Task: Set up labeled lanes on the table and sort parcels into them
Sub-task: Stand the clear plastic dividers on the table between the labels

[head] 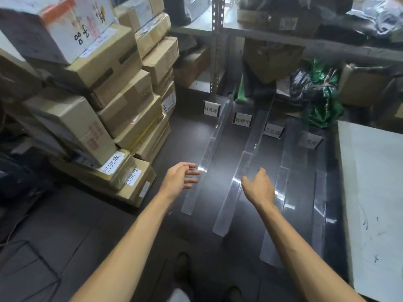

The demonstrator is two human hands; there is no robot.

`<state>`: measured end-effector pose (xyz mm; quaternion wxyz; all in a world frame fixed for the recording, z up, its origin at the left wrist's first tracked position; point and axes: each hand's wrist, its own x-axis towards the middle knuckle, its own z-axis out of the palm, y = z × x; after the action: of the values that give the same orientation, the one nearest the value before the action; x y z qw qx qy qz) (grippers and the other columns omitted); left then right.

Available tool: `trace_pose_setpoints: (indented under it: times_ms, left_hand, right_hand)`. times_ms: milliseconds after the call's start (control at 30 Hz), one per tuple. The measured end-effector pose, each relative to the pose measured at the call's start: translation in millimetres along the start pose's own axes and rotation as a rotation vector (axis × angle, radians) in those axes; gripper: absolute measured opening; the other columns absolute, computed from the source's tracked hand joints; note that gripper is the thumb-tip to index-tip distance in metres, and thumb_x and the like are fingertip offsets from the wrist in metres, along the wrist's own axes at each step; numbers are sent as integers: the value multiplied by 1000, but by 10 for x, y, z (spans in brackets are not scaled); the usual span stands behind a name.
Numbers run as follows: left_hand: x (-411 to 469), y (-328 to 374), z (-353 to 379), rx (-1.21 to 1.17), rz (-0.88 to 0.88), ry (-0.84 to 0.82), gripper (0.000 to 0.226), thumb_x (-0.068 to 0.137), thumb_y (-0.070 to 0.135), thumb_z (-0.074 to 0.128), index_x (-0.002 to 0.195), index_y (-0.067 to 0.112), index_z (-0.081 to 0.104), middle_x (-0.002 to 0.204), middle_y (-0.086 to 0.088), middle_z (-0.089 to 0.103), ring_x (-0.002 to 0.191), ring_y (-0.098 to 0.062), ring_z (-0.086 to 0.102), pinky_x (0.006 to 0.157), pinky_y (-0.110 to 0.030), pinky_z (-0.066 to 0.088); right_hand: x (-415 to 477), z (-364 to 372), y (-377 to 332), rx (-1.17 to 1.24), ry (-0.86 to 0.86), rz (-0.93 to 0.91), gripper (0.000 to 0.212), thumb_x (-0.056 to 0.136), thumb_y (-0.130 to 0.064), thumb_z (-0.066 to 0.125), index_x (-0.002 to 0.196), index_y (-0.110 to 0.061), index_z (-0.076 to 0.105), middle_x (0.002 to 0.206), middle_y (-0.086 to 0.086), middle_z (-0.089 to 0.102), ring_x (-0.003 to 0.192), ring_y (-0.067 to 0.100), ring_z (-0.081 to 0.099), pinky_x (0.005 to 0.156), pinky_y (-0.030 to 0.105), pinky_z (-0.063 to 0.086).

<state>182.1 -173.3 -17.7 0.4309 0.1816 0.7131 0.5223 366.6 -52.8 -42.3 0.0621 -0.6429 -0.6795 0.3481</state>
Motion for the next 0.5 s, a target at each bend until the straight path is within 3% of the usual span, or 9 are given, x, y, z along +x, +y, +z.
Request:
trace_pose_setpoints:
  times_ms: [267, 400, 500]
  left_hand:
    - [762, 20, -133, 43, -64, -140, 27, 106, 7, 34, 110, 8, 60, 91, -6, 70, 68, -16, 64, 58, -20, 48]
    - [1083, 113, -72, 42, -57, -185, 29, 105, 6, 34, 104, 11, 63, 89, -5, 71, 71, -18, 65, 63, -25, 49]
    - [1283, 187, 65, 25, -44, -213, 31, 104, 4, 34, 101, 12, 64, 87, -6, 71, 62, -14, 63, 57, -21, 48]
  right_hand:
    - [562, 91, -274, 14, 69, 119, 53, 102, -27, 49, 145, 3, 40, 135, 24, 59, 122, 43, 55, 91, 42, 41]
    - [717, 96, -337, 55, 131, 140, 54, 102, -27, 50, 149, -3, 40, 140, 19, 58, 126, 40, 55, 98, 42, 43]
    - [786, 88, -317, 84, 160, 146, 55, 101, -27, 53, 149, -4, 40, 143, 17, 56, 130, 37, 53, 103, 41, 42]
